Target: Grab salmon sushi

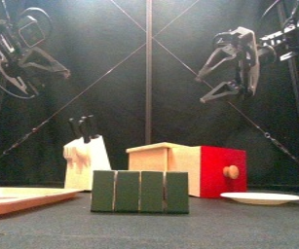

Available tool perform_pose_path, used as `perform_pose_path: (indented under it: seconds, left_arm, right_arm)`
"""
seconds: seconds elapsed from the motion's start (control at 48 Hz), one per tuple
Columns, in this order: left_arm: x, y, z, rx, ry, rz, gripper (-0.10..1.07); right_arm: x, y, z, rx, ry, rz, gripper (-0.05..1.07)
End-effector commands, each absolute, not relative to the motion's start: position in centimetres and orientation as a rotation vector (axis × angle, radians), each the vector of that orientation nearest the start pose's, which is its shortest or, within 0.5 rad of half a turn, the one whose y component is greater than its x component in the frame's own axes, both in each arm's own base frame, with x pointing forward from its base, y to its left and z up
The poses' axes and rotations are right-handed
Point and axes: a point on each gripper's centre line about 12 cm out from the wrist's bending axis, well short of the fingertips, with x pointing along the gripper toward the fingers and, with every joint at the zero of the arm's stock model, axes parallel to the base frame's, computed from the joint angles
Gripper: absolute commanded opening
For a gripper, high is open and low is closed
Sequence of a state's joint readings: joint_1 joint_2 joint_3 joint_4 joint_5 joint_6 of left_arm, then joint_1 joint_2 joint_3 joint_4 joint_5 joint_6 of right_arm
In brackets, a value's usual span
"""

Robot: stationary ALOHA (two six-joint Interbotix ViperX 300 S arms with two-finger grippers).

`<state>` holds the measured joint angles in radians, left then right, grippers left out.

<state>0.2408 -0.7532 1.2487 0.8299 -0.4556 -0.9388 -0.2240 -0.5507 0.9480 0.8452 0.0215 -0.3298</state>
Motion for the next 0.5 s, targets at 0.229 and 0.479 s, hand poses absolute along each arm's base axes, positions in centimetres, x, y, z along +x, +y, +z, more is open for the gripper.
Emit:
perform_pose_path:
  seconds: [0.229,0.479]
  left_arm:
    - [21.7,1.3,23.0,-0.213,0.158,-0.082,0.36]
    - [21.7,1.3,22.7,-0.214,0.165,-0.083,0.36]
  right_arm:
    - [27.5,-6.5,26.2,0.764,0.287,-0.343,0.94]
    - [27.5,-7.2,26.0,1.013,0.245,-0.407,0.94]
